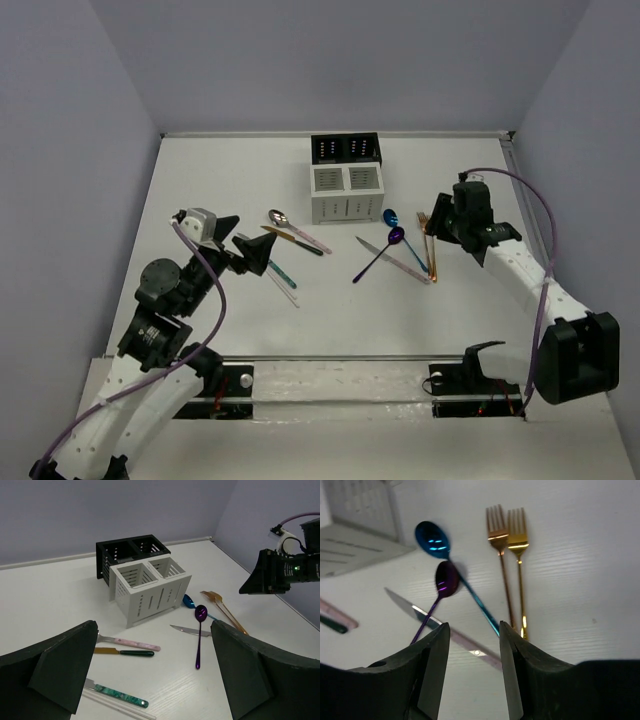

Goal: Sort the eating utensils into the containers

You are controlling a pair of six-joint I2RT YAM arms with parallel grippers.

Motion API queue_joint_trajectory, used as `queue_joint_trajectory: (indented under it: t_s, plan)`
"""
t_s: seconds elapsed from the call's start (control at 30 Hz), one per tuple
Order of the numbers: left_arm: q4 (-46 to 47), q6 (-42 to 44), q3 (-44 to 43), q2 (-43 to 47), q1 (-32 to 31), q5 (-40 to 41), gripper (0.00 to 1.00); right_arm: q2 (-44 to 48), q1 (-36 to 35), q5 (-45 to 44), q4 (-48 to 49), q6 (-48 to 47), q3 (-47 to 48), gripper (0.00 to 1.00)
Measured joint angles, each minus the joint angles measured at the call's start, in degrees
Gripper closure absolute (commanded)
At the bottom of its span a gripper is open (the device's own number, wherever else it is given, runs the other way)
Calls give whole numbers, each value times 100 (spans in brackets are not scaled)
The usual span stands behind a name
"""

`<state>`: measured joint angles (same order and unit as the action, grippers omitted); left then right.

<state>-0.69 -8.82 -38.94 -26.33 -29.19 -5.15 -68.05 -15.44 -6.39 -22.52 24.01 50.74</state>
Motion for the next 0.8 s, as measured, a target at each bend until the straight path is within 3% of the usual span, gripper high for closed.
queue_joint_trajectory:
  t_s: [0.13, 0.3, 0.43, 0.8]
  plan:
    - [4, -2, 0, 39, -39, 15, 1, -584, 546, -4, -33, -120, 120, 51]
    - [4, -4, 0, 90, -109, 55, 1, -1259, 610, 20, -42, -264, 420, 53]
    - [7, -4, 0, 136, -144, 83, 1, -1792, 632, -17, -48, -341, 640, 60]
    - [48, -4, 0, 151, -247, 87, 1, -2778, 835, -221, -149, -435, 990, 63]
